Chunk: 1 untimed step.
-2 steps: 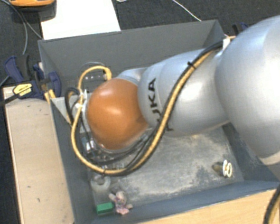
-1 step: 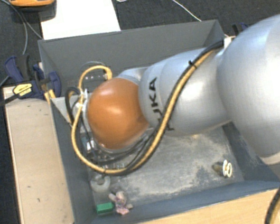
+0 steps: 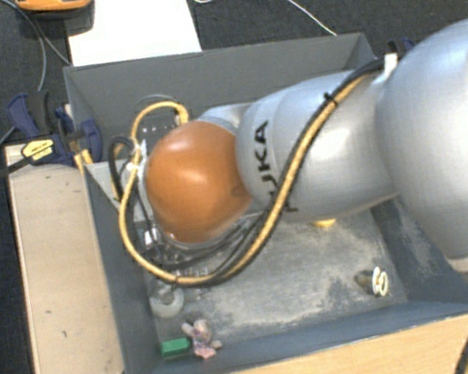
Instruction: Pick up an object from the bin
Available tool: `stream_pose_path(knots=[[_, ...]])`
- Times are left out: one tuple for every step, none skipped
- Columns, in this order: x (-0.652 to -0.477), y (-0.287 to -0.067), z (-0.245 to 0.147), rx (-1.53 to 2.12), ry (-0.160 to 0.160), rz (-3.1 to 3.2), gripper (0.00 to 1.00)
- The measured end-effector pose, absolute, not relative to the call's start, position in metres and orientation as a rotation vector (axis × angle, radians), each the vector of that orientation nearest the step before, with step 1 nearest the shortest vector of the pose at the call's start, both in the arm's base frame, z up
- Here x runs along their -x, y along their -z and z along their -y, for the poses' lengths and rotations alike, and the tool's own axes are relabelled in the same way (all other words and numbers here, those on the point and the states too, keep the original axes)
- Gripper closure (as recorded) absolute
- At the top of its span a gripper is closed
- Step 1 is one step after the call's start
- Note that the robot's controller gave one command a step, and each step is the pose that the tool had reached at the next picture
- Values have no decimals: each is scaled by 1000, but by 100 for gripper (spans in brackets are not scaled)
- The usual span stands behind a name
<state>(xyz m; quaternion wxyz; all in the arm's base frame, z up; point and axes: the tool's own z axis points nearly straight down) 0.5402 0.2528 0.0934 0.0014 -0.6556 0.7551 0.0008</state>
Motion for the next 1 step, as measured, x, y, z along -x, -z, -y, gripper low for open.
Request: stream_pose_path(knots=[[-541, -113, -253, 2056, -1, -2370, 100]])
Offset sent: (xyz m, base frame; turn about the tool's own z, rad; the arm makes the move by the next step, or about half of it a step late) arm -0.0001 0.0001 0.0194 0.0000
